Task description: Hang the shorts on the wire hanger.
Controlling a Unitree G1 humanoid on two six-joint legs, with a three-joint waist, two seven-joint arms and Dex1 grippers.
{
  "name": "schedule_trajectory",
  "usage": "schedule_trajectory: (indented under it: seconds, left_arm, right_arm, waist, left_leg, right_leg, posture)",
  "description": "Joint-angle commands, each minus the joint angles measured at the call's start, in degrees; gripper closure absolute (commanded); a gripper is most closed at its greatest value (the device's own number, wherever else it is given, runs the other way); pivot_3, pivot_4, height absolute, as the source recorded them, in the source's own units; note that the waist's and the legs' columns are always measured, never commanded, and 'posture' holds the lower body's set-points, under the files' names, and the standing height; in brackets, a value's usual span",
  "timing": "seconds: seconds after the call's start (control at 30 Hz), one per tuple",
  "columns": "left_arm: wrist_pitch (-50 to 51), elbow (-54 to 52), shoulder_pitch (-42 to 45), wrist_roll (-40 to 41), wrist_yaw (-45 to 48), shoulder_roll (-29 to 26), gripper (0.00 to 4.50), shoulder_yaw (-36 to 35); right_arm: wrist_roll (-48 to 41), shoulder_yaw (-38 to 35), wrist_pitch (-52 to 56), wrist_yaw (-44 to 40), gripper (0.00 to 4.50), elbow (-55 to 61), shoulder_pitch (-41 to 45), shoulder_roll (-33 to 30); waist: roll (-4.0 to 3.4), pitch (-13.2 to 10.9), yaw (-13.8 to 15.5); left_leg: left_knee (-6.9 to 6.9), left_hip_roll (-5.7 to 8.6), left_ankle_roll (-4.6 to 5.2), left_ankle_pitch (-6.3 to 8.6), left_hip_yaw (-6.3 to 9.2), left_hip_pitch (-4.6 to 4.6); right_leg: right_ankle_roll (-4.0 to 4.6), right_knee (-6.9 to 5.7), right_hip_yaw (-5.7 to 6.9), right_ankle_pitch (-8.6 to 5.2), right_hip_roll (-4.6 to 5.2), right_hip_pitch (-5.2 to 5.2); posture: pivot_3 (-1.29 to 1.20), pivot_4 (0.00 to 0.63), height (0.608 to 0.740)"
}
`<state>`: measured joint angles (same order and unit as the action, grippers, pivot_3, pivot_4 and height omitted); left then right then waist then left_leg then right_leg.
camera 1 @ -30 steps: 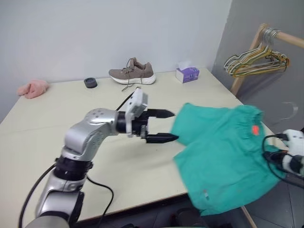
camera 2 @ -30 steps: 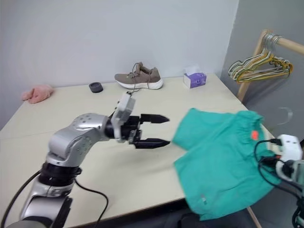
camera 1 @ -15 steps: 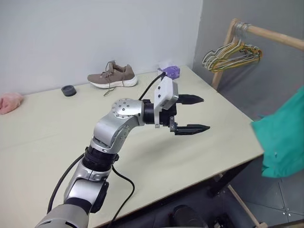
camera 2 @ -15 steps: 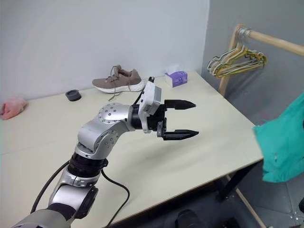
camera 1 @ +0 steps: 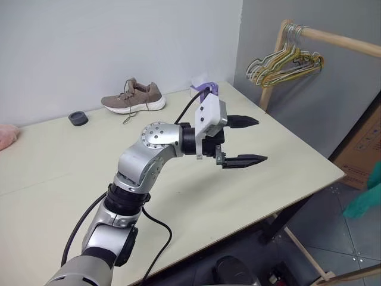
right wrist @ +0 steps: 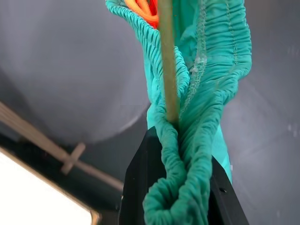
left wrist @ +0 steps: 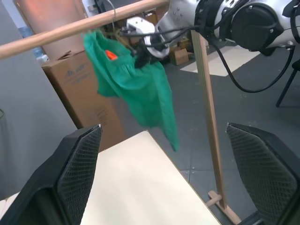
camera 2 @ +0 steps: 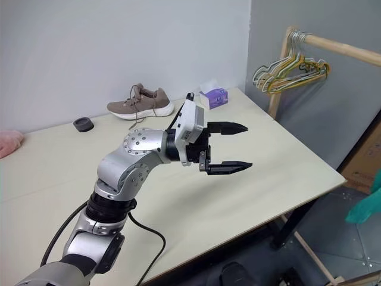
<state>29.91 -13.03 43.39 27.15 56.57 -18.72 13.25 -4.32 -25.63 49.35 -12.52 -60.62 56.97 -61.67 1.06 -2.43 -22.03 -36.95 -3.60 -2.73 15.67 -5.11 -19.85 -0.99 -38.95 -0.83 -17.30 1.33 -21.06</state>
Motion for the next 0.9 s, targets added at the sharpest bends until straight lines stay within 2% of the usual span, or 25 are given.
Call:
schedule_trajectory:
  seconds: [0.03,0.2,0.43,0.57,0.73,0.9]
  left_arm:
    - [0.05,-2.04,2.72,1.05,-1.05,0.54,0.05,-1.43]
    - [1.36,-0.87,5.57,2.12,-1.6,1.94,0.05,-1.54]
    - [10.69,0.12,10.69,8.73,-1.77,3.09,0.05,-3.02]
    - [10.65,1.33,12.17,8.56,-2.17,3.32,0.05,-3.02]
    - [9.3,1.53,11.76,7.24,-1.81,2.9,0.0,-1.99]
    - [8.49,1.7,11.32,6.6,-1.31,2.55,0.0,-1.63]
  right_arm:
    - [-2.01,-0.23,0.65,-0.52,4.5,1.26,1.25,-0.45]
    - [-3.08,0.07,2.32,-1.09,4.5,1.48,0.51,-0.48]
    - [-4.7,-0.31,3.93,-1.26,4.5,4.02,-0.22,0.46]
    - [-6.35,-2.14,4.93,0.05,4.5,7.87,-0.43,1.37]
    - [-8.62,-5.62,7.3,2.4,2.98,14.61,-2.54,2.54]
    - [-10.46,-8.79,10.54,4.67,1.2,23.26,-5.11,4.09]
  waist:
    - [0.0,0.0,0.02]
    - [0.02,-0.01,0.39]
    - [0.03,-0.02,0.67]
    - [-0.01,0.0,0.66]
    - [-0.03,0.0,0.85]
    - [-0.02,0.0,1.33]
  left_leg:
    - [0.0,0.0,-0.04,-0.02,-0.01,0.02]
    - [-0.01,0.03,-0.03,-0.01,-0.01,0.02]
    - [-0.02,0.02,0.02,0.02,0.0,0.01]
    - [0.0,0.02,0.01,0.01,0.01,0.02]
    - [0.0,0.02,-0.17,-0.09,0.03,0.01]
    - [0.0,0.01,-0.17,-0.09,0.01,-0.01]
  right_leg:
    - [-0.02,0.0,-0.03,0.01,0.0,0.0]
    - [-0.06,0.0,-0.07,0.01,-0.01,0.03]
    - [-0.07,0.01,-0.11,0.01,-0.04,0.03]
    - [-0.07,0.01,-0.13,0.0,-0.08,0.02]
    - [-0.07,-0.01,-0.13,0.0,-0.08,0.02]
    - [-0.09,0.02,-0.16,-0.01,-0.08,0.01]
  posture:
    - [-0.3,0.011,0.74]
    - [-0.31,0.007,0.74]
    - [-0.31,0.004,0.74]
    - [-0.31,0.0,0.74]
    - [-0.31,0.0,0.74]
    - [-0.31,0.0,0.74]
